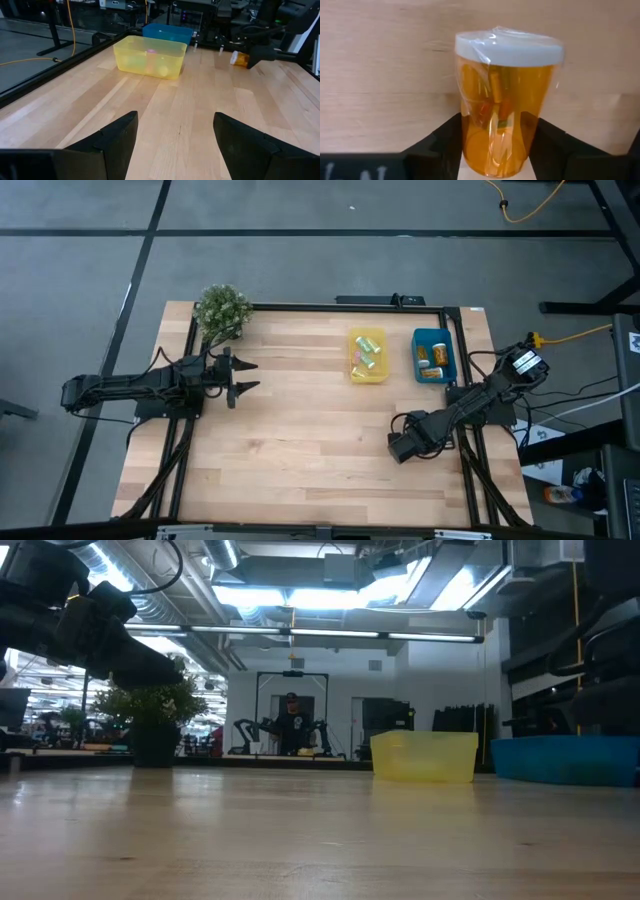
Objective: Pick and place medicine bottles into bin by pill shape (circle, oval)
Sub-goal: Put the large orange pill bottle into the blue bin
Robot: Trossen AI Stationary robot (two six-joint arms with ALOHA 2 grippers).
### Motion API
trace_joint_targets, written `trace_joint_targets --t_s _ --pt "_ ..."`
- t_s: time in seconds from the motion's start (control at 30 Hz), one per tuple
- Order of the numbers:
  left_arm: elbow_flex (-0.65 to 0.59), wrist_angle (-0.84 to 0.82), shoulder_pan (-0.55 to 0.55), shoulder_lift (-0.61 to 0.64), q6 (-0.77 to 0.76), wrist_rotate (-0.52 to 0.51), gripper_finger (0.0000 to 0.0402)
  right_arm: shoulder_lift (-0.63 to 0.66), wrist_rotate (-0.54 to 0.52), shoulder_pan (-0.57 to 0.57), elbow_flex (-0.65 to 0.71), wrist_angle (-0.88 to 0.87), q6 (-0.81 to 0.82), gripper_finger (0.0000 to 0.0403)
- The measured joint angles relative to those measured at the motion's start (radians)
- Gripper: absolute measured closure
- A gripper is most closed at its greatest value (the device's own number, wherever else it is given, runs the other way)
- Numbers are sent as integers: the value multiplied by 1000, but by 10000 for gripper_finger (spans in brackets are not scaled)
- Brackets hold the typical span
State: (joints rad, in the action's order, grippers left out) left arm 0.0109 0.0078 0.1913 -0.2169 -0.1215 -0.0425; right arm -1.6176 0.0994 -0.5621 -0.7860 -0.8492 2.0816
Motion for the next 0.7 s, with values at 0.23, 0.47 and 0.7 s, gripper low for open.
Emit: trace_joint_targets --t_s 0.23,0.47,0.7 --pt "0 0 0 0 0 0 147 -7 -135 4 -44 -180 -24 213" --pt "0 1 0 0 0 0 147 37 -409 47 -164 -468 -55 219" --pt "0 0 0 0 0 0 147 159 -608 150 -204 -739 -50 215"
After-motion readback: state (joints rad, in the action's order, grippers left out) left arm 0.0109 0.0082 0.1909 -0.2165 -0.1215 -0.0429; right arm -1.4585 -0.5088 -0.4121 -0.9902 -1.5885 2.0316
